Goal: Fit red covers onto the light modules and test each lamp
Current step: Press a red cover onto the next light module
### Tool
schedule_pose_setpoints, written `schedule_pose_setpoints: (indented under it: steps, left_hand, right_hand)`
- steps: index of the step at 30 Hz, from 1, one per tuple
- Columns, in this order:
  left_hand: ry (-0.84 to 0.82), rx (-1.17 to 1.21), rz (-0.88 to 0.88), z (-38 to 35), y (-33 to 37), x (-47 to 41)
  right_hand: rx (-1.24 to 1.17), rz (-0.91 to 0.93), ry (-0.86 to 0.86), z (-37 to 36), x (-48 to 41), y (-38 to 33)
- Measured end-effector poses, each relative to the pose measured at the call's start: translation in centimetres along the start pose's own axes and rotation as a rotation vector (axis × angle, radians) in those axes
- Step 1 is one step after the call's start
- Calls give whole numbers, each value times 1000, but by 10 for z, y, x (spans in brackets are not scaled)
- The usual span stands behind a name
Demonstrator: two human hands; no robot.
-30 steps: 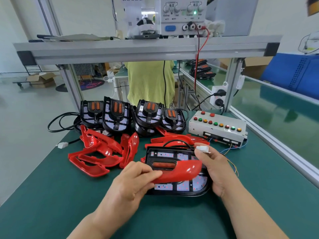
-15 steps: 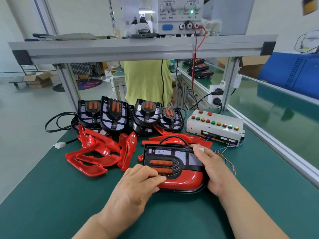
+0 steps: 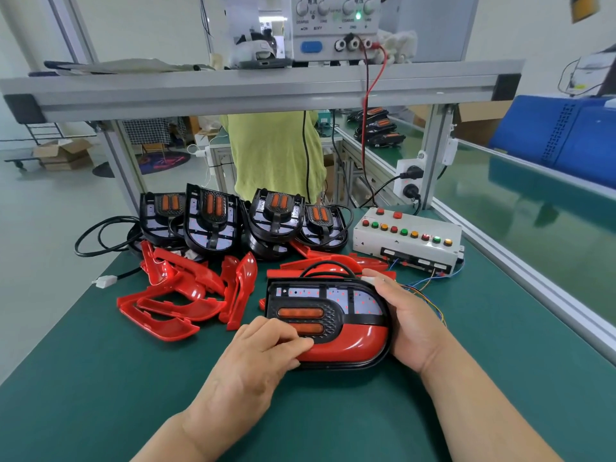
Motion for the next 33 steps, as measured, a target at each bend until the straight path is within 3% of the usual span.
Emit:
schedule_pose_setpoints:
  steps: [11, 33]
  left_hand:
    - [-62, 7, 14, -1, 5, 0]
    - [-29, 38, -22, 1, 4, 5]
  right_hand:
    - [75, 39, 49, 4, -1, -2]
    - [93, -100, -117, -7, 6, 6]
Point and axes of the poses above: each hand's wrist, its own x-axis away from the middle knuckle, its own z-axis out of the back of the hand, y = z × x, the point moved 7 cm from there along -x, towards the middle knuckle, and after that the axes turned 13 degrees about -z, right-handed, at the moved point
